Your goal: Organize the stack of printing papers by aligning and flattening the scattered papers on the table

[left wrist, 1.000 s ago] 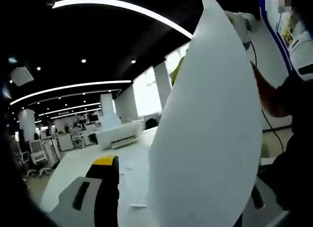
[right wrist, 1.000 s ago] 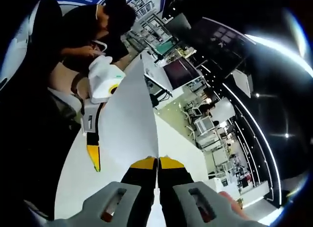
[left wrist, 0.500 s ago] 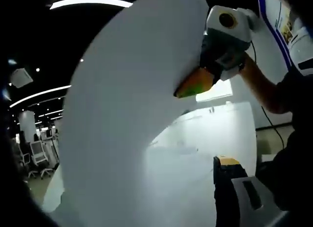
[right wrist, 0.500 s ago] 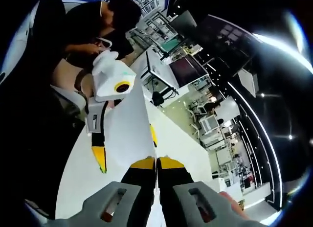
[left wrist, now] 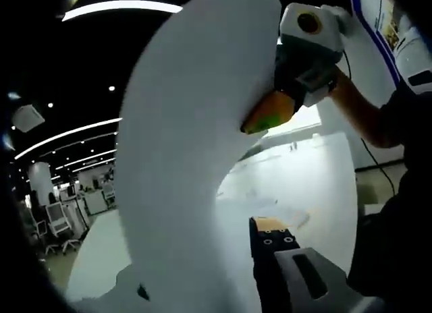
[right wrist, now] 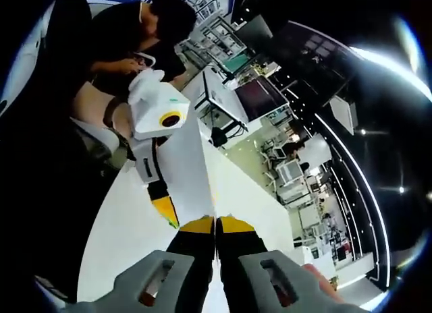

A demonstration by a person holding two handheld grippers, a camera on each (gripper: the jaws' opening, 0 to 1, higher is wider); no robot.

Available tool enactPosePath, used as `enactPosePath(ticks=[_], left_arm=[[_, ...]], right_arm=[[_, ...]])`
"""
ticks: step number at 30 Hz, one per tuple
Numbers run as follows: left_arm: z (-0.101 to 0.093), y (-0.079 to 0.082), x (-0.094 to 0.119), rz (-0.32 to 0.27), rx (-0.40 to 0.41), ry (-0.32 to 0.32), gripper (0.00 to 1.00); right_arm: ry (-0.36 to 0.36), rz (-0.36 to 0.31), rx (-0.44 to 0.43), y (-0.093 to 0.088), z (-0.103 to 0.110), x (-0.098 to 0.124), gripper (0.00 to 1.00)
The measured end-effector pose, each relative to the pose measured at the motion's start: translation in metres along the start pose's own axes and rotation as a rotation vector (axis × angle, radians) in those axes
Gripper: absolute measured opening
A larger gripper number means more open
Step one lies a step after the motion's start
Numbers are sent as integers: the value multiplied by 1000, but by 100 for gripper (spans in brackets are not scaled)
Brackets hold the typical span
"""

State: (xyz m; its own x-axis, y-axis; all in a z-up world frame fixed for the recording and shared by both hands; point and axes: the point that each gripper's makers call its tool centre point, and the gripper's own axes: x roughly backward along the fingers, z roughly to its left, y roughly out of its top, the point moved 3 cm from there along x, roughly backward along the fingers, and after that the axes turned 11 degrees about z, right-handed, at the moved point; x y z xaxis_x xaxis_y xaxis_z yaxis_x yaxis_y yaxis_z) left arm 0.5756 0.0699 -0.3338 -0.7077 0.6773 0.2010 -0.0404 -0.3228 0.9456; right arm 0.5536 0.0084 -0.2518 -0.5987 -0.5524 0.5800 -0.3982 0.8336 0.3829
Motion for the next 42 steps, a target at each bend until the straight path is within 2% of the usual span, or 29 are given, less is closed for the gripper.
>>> enactPosePath(ticks=[4,7,14,21,27,31,36,42], left_arm=[[2,3,2,-24,0,8,10],[2,2,2,-21,6,-4,6],[2,0,0,-19,9,-2,6],[5,3,2,-25,7,11,6],[8,8,4,-39,22,11,6],[11,11,7,-53,32,22,6],[14,14,10,-73,50,42,6],[20,14,14,-74,74,46,6]], right_arm=[[0,-4,-3,1,0,0,0],[1,-4,-1,1,0,-1,0],[-10,-5,9,1,-2,-1,0],[-46,-25,7,3,-9,2,10],[-70,-45,-16,5,-13,2,14],[-91,-64,-55,6,-15,3,18],[-114,-118,-138,-5,-20,9,26],[-131,-142,-206,-17,-23,13,37]])
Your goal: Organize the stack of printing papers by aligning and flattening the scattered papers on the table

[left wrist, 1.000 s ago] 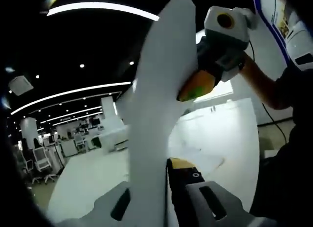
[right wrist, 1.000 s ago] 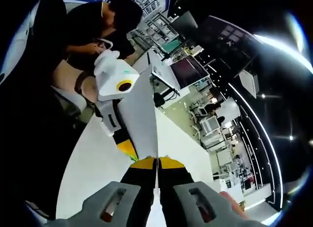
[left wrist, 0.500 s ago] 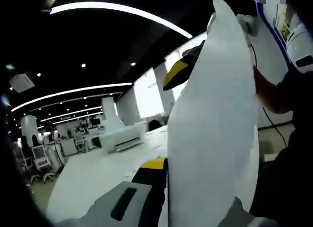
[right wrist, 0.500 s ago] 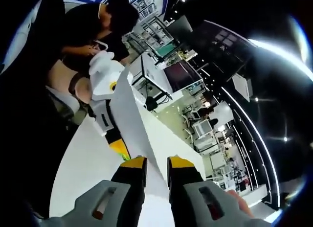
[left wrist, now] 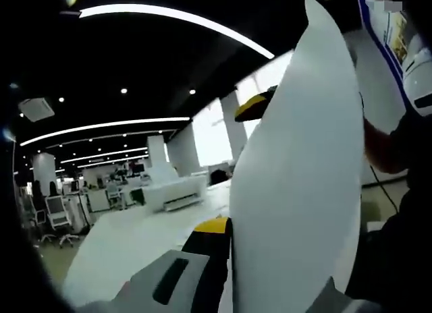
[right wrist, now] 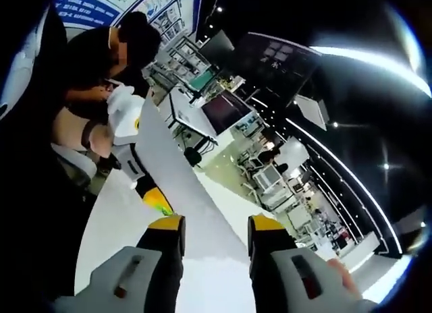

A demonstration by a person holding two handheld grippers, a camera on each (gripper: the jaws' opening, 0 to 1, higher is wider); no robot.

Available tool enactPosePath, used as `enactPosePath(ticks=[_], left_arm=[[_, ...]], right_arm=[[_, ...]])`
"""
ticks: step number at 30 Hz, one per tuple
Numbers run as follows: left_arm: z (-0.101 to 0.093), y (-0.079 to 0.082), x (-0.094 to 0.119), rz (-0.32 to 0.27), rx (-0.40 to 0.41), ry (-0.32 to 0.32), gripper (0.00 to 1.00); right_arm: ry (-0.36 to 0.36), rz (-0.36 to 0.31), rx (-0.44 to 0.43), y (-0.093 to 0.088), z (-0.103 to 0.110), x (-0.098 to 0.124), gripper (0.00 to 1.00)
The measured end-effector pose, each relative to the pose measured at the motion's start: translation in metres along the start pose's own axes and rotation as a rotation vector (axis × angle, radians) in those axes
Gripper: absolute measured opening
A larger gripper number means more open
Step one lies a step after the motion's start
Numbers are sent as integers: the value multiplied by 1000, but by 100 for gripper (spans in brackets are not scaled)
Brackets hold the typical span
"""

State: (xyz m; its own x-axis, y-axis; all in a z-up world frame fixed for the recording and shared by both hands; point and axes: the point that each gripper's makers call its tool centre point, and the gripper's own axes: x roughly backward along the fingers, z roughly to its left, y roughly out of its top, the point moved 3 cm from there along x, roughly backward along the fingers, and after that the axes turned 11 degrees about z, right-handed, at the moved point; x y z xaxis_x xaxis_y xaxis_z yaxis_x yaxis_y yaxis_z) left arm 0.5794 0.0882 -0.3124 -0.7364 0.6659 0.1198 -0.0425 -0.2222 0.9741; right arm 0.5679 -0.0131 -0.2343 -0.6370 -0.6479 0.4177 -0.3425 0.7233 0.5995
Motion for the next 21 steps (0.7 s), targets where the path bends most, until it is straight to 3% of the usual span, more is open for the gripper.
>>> enactPosePath(ticks=[9,21], left_arm=[[5,5,3,-20,33,3,6],[11,11,9,-36,37,20,6]], right_arm=[[-36,-18,-81,-16,-9,12,55],[-60,-23,-170,-35,-16,19,65]])
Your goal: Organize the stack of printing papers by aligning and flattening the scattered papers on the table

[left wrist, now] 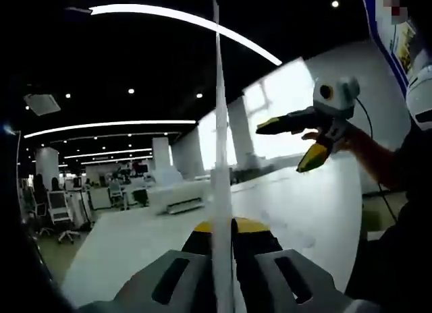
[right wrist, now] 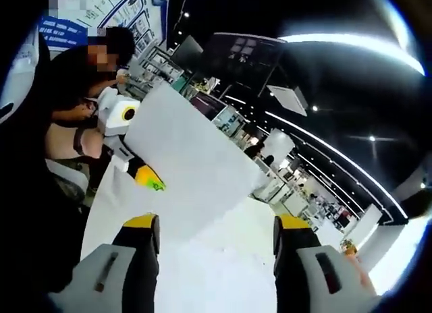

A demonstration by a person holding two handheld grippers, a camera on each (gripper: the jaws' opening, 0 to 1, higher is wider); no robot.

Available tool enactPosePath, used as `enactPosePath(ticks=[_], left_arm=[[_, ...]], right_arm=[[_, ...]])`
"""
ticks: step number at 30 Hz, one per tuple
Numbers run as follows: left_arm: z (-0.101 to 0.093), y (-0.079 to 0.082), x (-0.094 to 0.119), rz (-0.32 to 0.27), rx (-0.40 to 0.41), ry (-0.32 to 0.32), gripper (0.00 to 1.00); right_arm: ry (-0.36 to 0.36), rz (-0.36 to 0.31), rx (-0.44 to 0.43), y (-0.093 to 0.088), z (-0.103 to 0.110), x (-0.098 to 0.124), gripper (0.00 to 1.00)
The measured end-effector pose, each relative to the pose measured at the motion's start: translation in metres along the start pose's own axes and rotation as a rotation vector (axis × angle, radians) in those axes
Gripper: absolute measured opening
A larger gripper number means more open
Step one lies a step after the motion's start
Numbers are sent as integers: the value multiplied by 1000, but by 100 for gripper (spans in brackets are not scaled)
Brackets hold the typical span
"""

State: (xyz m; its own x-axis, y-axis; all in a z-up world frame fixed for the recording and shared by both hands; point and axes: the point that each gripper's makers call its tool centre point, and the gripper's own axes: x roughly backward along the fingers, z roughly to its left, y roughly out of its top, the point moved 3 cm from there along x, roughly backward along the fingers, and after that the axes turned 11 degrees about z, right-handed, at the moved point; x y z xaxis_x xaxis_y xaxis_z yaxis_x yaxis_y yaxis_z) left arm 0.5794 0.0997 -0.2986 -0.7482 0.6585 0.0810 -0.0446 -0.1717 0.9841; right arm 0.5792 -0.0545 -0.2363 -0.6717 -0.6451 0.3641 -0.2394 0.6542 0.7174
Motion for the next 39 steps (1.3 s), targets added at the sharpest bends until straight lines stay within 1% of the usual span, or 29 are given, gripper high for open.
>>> enactPosePath(ticks=[8,14,17,20,23,24,25,34,39], left_arm=[[4,5,4,-21,-2,12,6],[7,8,7,-31,1,20,6],[7,9,7,-37,5,21,6],[8,10,7,-36,2,25,6],[9,10,8,-35,0,27,6],[9,10,8,-35,-1,28,6],[11,14,10,-44,-3,34,6],[11,14,13,-49,-8,32,6],[12,18,15,-65,12,23,6]], right_arm=[[-14,-20,-76,-8,-3,2,77],[-14,-45,-144,-15,-7,6,84],[-14,-32,-151,-21,-7,5,84],[-7,-28,-174,-28,-6,6,88],[-5,-28,-180,-29,-6,6,90],[-5,-28,-181,-30,-6,6,90],[-13,-32,-220,-38,-8,9,90],[-39,-22,-274,-52,-13,14,90],[-38,-21,-310,-61,-12,15,90]])
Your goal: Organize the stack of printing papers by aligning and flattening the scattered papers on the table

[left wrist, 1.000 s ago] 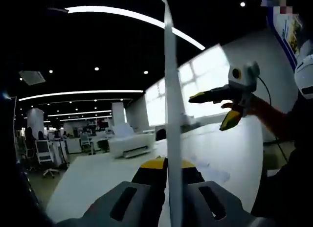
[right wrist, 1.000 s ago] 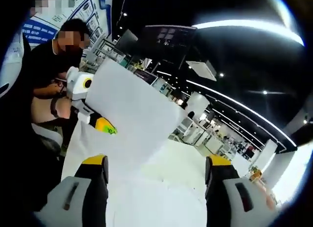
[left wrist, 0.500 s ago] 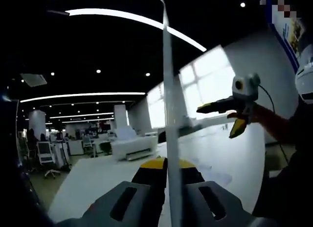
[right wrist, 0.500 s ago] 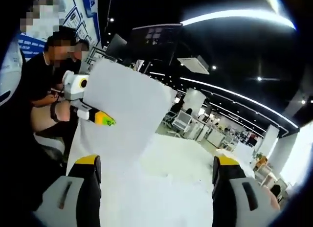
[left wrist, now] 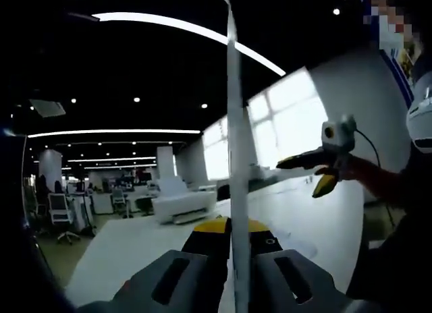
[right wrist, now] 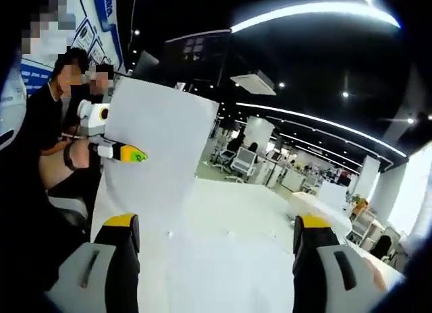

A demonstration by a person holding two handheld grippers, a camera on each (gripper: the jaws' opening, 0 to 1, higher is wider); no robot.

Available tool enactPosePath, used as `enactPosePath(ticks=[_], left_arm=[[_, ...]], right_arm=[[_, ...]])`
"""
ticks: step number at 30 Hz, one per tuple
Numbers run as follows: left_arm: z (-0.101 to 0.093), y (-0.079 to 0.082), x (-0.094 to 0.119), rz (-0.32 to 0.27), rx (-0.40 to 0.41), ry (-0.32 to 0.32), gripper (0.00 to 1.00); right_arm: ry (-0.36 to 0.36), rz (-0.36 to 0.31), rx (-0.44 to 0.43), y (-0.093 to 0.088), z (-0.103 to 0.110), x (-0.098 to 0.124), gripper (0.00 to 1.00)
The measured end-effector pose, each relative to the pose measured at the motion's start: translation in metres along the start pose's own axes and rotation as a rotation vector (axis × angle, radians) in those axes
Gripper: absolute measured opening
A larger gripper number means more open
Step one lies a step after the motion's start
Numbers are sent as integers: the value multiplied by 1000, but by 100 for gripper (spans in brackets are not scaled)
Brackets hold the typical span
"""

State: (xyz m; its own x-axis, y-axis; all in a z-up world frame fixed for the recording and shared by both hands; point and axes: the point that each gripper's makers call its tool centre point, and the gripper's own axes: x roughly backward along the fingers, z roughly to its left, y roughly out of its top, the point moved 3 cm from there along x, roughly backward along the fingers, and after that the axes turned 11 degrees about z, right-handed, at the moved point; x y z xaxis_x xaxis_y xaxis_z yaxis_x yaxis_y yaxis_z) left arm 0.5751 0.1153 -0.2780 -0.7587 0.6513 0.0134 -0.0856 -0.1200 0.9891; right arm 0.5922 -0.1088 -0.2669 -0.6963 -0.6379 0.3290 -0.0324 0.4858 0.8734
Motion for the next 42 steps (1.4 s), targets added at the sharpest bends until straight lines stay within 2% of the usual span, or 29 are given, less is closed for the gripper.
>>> enactPosePath(ticks=[5,11,21,33,42], left_arm=[[0,4,1,-18,14,-9,6],[-3,4,0,-25,49,-44,6],[-5,4,-2,-40,75,-60,6],[1,-4,-3,-47,135,-67,6],[-2,-13,-5,-27,117,-67,6]], right_arm=[[-24,28,-18,-13,-7,-2,90],[-25,39,-45,-20,-10,-3,90],[-38,39,-93,-31,-19,-4,90],[-27,23,-114,-29,-18,-4,90],[-29,35,-110,-32,-15,-4,90]])
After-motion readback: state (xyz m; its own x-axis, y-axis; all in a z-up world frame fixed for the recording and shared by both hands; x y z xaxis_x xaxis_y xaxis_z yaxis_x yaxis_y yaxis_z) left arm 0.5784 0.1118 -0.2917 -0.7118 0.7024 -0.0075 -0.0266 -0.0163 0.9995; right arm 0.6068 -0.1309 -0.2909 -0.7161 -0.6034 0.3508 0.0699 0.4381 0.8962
